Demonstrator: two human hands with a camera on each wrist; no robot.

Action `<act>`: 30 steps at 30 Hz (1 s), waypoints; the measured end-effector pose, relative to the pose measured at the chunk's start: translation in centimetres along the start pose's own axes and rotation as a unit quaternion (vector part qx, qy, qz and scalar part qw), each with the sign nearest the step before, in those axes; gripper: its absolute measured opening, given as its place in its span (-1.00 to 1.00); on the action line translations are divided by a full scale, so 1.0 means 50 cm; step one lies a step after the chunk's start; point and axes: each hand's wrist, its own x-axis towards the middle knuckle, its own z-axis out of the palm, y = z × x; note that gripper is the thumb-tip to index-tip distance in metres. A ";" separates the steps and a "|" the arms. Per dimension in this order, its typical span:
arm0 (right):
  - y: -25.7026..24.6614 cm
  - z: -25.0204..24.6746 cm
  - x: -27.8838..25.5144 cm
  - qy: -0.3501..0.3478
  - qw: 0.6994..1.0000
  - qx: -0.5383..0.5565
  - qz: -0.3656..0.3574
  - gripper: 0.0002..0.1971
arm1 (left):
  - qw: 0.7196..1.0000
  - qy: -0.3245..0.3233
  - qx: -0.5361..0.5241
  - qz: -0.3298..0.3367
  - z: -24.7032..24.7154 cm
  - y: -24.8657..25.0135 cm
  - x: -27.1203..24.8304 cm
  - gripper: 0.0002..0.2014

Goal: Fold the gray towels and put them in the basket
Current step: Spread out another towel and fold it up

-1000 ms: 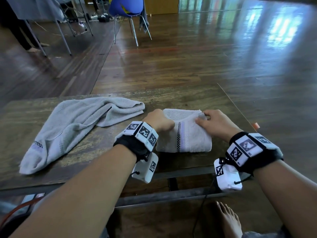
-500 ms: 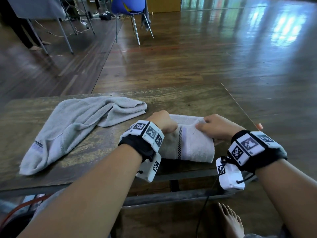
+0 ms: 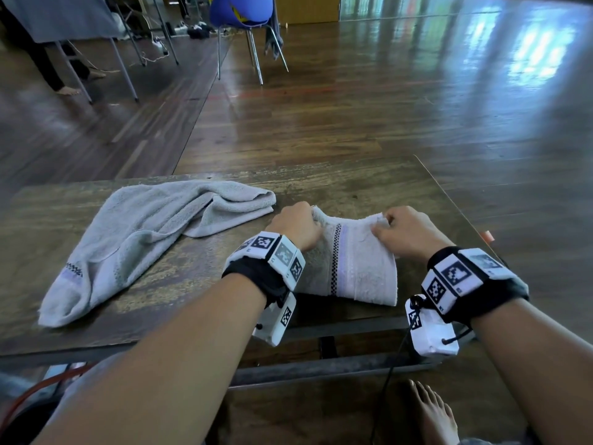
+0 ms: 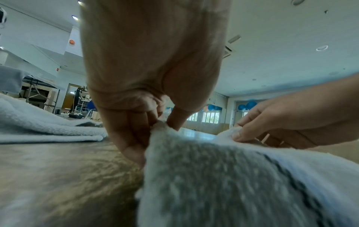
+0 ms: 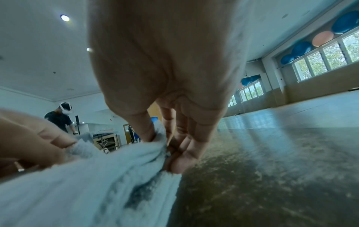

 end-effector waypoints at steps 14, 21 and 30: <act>0.008 0.000 -0.019 0.014 0.993 -0.096 -0.060 -0.83 | 0.981 0.138 -0.112 0.073 -0.016 0.015 -0.019 -0.65; 0.020 -0.012 -0.054 -0.097 0.995 -0.037 -0.008 -0.68 | 0.986 -0.021 0.038 0.159 -0.023 0.012 -0.065 -0.84; 0.040 -0.003 -0.086 -0.100 0.993 0.059 -0.015 -0.84 | 0.968 -0.042 0.116 0.221 0.031 0.010 -0.140 -0.44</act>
